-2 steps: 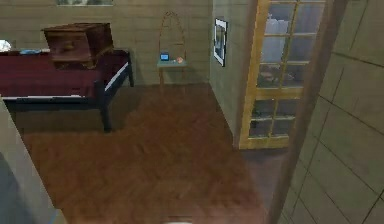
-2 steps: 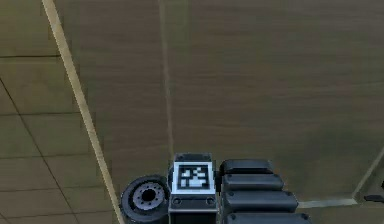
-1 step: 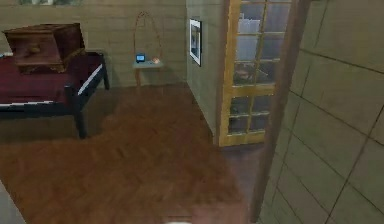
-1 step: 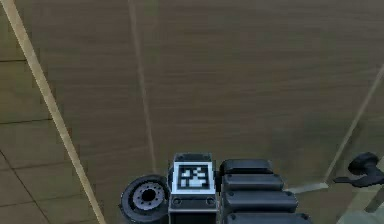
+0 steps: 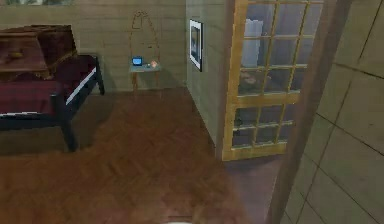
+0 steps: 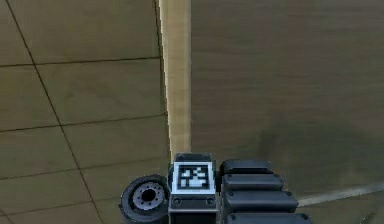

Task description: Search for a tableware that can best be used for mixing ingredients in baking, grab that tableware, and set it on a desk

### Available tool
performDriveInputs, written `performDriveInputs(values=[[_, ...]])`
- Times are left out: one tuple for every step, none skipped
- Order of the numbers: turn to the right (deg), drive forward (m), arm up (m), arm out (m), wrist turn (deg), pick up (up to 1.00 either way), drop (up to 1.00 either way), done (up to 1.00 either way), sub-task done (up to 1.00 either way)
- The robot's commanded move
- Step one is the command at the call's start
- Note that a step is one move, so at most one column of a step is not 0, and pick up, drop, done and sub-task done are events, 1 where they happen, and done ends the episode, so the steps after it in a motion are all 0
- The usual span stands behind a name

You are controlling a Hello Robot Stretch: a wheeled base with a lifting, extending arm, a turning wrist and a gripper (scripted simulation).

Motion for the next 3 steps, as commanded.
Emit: performDriveInputs(values=[[6.0,0.0,0.0,0.0,0.0,0.0,0.0,0.0,0.0],[0.0,0.95,0.0,0.0,0.0,0.0,0.0,0.0,0.0],[27.0,0.0,0.0,0.0,0.0,0.0,0.0,0.0,0.0]])
